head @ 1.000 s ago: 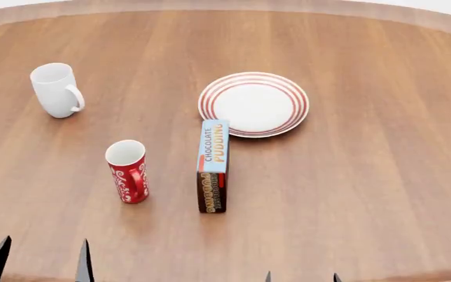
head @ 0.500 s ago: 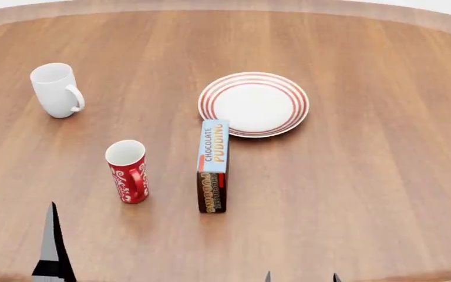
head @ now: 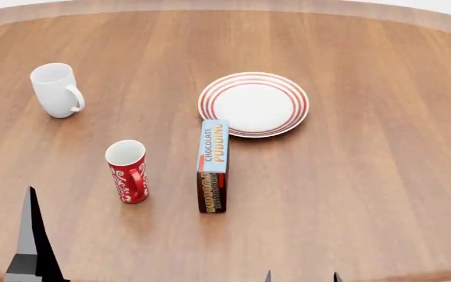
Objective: Pick up the red mug and put it on the plate
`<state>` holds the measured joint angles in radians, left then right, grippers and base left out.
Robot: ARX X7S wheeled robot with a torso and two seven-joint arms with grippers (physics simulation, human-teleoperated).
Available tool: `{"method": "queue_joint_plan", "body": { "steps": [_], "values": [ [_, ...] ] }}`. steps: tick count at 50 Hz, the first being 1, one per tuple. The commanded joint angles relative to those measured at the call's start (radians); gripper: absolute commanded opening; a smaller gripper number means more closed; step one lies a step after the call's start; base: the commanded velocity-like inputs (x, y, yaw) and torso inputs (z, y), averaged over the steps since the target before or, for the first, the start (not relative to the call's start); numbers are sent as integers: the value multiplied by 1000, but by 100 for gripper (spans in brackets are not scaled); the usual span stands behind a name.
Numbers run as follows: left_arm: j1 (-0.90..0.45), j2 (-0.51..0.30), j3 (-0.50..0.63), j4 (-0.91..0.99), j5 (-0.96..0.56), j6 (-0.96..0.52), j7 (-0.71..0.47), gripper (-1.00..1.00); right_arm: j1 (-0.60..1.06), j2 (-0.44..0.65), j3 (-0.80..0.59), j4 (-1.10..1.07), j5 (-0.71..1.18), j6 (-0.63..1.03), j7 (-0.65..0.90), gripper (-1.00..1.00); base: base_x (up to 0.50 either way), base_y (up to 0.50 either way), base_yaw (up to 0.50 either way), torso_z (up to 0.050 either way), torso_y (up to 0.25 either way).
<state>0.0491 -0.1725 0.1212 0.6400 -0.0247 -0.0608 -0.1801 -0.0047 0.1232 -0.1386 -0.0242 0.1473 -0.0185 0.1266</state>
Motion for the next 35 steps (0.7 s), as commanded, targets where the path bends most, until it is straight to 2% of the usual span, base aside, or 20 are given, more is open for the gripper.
{"method": "queue_joint_plan", "body": {
  "steps": [1,14,35],
  "values": [
    [-6,-11,9,6,-10,5,-5,100,-3,10,-12,-7,8,-5,9,100,0,0,0,0,0],
    [-14,-21,20,9,-11,1,-13,100,7,19,-23,17,17,-24,11,100,0,48,0,0,0],
    [-18,-39,21,13,-29,-4,-24,100,2,32,-41,-6,28,-9,29,100,0,218,0,0,0]
  ]
}}
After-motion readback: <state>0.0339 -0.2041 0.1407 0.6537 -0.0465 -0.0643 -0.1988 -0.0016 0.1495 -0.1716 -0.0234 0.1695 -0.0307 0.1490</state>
